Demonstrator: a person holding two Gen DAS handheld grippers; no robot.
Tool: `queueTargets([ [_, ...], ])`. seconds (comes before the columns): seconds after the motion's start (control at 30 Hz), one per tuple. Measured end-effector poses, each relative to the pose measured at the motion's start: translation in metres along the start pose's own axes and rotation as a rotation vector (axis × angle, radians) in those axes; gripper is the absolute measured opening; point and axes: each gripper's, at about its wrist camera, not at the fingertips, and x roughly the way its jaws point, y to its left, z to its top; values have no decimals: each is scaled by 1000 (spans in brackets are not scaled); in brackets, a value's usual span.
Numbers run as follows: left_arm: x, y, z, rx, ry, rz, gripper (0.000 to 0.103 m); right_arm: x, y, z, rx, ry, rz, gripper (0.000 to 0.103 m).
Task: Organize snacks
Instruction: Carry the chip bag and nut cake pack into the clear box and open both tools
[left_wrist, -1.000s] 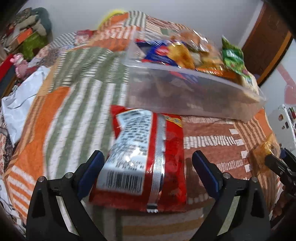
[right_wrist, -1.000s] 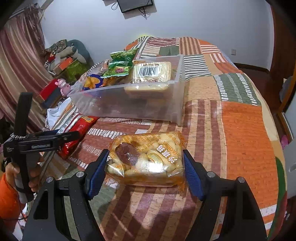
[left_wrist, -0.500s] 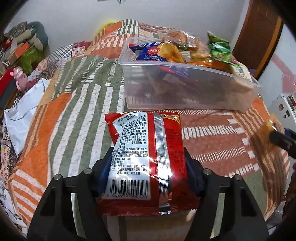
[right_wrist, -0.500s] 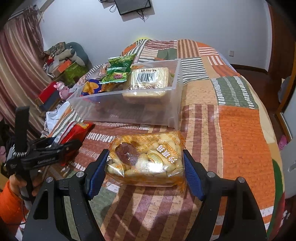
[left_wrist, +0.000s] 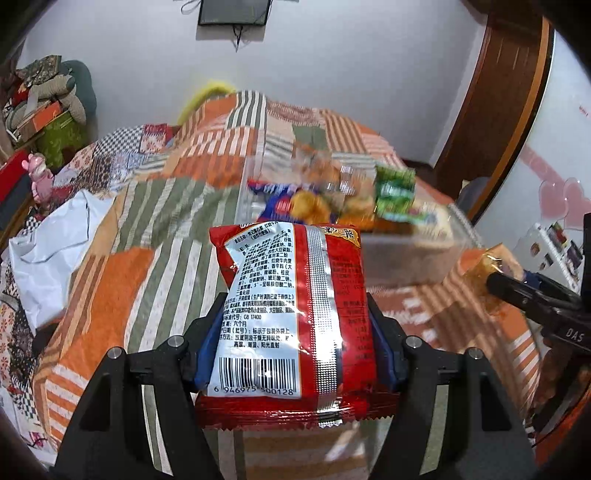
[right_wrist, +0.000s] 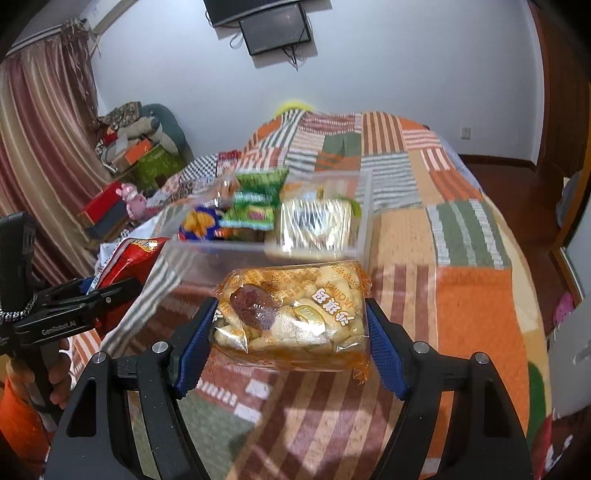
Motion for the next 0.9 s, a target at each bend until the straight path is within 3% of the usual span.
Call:
queueTargets([
  [0.4, 2, 0, 51, 10, -100, -8, 67, 0, -3, 39, -22, -109, -38, 73],
  [0.67, 35, 11, 79, -4, -88, 15, 67, 8, -11, 61, -13, -156, -67, 73],
  [0.9, 65, 21, 96, -17, -71, 27, 67, 29, -14, 72, -19, -142, -92, 73],
])
